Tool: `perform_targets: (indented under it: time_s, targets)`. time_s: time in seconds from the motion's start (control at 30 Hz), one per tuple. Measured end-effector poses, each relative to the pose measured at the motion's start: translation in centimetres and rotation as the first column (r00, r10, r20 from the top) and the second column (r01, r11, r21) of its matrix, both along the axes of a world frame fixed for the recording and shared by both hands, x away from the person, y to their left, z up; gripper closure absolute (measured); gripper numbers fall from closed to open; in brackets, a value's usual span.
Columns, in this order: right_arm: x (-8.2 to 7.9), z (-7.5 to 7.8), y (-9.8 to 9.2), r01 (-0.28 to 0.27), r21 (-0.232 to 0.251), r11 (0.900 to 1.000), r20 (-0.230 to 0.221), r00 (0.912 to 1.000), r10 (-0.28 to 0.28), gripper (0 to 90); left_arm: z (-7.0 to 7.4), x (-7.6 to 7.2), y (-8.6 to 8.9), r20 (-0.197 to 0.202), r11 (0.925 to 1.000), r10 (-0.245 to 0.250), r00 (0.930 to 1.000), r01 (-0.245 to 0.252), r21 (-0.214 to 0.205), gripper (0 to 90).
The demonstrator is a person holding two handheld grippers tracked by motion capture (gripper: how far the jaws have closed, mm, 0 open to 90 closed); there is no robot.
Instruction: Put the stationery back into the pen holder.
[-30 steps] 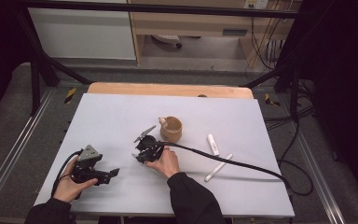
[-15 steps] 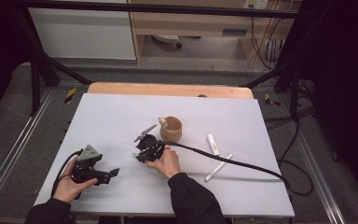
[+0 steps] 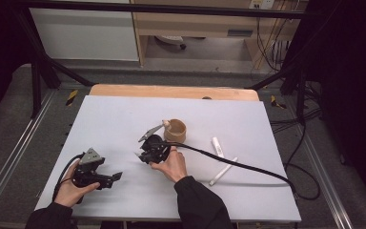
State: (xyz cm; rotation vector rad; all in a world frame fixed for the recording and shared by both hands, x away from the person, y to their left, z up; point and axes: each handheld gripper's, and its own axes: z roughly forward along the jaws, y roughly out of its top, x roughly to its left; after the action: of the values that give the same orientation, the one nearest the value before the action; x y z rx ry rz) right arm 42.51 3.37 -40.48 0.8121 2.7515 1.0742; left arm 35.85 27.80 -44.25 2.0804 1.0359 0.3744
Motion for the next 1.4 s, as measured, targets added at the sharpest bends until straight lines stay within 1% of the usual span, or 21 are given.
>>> perform_targets:
  time_s: [0.2,0.33,0.43,0.7,0.97,1.13,1.27,1.4]
  targets:
    - [-0.4,1.2,-0.7,0.005,0.04,0.9992,0.03,0.9995,-0.006,80.9,0.0,0.0,0.0,-0.001,1.0,-0.001,1.0,0.001,0.002,6.6]
    - [-0.5,1.9,-1.5,0.014,0.071,0.9974,0.042,0.999,-0.017,81.0,0.0,0.0,0.0,-0.002,1.0,-0.001,1.0,0.001,0.005,6.6]
    - [-0.6,2.6,-2.2,0.021,0.083,0.9963,0.058,0.998,-0.026,81.0,0.0,0.0,0.0,0.0,1.0,0.002,1.0,-0.002,-0.001,6.6]
    - [-0.7,4.2,-4.8,0.058,0.148,0.9873,0.102,0.9921,-0.073,81.0,0.0,0.0,0.0,-0.001,1.0,0.002,1.0,-0.002,-0.003,6.6]
    - [-0.9,5.7,-7.5,0.099,0.213,0.9721,0.145,0.9808,-0.131,81.0,0.0,0.0,-0.1,-0.002,1.0,-0.003,1.0,0.003,0.005,6.6]
    - [-0.7,6.6,-8.9,0.128,0.249,0.96,0.165,0.9712,-0.172,81.0,0.0,0.0,0.0,-0.001,1.0,-0.001,1.0,0.001,0.004,6.6]
    - [-0.5,7.4,-9.8,0.153,0.282,0.9472,0.19,0.9587,-0.212,81.0,0.0,0.0,0.0,-0.001,1.0,-0.001,1.0,0.001,0.004,6.6]
    - [-0.1,8.1,-10.4,0.174,0.305,0.9363,0.205,0.9482,-0.243,80.9,0.0,0.0,0.0,-0.002,1.0,-0.002,1.0,0.002,0.004,6.6]
